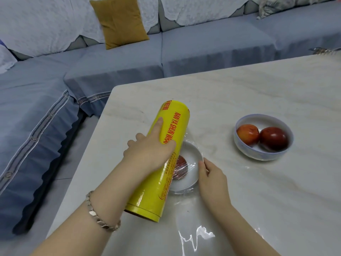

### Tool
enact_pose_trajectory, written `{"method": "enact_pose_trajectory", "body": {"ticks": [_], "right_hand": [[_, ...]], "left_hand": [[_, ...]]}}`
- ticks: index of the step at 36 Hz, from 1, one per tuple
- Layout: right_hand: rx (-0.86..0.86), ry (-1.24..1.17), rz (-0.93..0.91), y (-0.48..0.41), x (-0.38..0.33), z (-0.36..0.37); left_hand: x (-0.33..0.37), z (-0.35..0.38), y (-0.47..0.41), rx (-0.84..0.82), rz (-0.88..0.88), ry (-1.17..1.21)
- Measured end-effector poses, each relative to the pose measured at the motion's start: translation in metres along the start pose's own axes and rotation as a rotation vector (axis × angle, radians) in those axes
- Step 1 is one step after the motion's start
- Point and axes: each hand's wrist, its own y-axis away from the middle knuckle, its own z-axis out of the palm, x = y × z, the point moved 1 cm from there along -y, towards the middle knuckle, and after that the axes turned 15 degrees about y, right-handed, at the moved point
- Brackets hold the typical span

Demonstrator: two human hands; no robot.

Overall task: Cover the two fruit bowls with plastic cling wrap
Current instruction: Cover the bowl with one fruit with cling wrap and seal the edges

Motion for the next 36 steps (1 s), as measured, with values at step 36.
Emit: {"method": "enact_pose_trajectory", "body": {"ticks": [36], "right_hand": [[-0.091, 0.155, -0.145, -0.012, 0.001, -0.012]], "left_hand": [[-0.080, -0.023, 0.009, -0.092, -0.082, 0.868]]}}
